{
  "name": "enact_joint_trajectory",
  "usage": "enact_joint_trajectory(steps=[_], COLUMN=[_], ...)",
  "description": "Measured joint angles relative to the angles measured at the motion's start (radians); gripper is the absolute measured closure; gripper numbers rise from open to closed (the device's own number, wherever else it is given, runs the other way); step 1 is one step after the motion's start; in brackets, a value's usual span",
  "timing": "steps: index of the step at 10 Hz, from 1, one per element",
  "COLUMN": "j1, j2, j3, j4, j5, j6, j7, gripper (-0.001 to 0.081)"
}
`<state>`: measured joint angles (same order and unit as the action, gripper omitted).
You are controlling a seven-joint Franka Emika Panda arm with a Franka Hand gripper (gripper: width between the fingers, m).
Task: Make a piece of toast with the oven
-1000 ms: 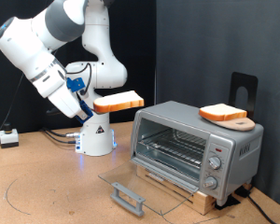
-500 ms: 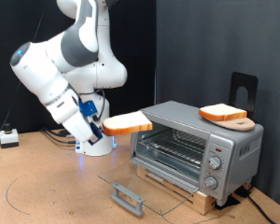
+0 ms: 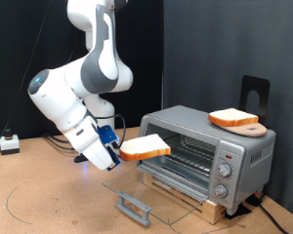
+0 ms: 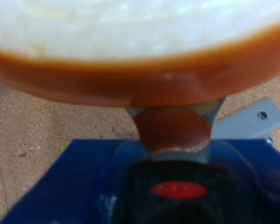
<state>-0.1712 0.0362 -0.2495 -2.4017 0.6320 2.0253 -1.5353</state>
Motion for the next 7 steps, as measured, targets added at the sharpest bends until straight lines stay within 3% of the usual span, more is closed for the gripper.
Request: enact_joint_trajectory(steps=[7], j1=[0.045], j2=[-0.011], j3=[0.085], j4=[-0.033], j5=[-0.029], j6=[0.083], j7=[-0.013], gripper=[0.0408])
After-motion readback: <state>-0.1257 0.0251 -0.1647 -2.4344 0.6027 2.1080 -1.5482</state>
